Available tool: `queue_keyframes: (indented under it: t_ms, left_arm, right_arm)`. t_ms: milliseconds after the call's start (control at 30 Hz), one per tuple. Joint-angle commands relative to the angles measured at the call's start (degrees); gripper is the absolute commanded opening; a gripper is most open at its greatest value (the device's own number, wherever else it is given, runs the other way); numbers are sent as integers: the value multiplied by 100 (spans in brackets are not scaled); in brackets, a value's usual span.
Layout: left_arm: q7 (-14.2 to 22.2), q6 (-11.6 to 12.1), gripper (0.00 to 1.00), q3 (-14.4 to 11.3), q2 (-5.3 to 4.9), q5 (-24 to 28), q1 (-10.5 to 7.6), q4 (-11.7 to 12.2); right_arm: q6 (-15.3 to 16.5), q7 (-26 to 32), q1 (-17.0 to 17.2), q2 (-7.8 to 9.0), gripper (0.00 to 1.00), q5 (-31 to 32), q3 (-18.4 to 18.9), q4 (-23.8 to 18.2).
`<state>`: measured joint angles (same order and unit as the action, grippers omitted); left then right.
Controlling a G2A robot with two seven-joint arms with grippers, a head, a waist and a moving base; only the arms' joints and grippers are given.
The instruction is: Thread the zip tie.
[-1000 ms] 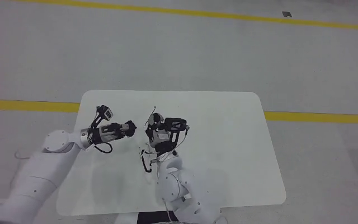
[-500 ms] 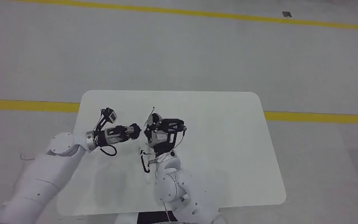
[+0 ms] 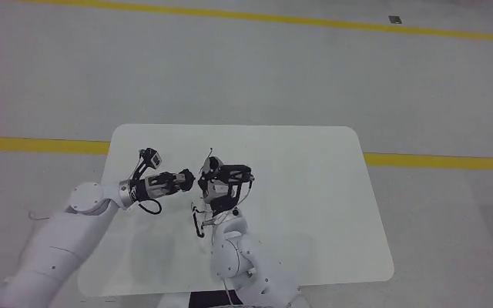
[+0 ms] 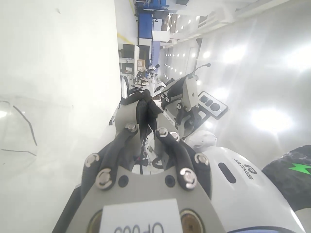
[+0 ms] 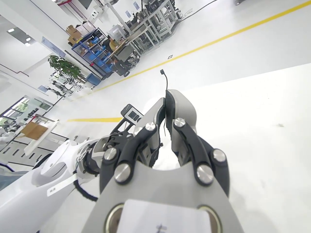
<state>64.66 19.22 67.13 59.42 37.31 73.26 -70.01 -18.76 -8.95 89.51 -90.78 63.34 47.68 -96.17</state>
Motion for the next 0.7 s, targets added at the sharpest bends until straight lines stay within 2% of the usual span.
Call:
queue_keyframes:
  t_ms: [0,667]
  left_arm:
    - [0,0,0,0,0,0,0,0]
    - [0,0,0,0,0,0,0,0]
  right_arm:
    - [10,10,-3,3,0,25,-16,13]
    - [-72,96,-87,19,0,30,-146,117]
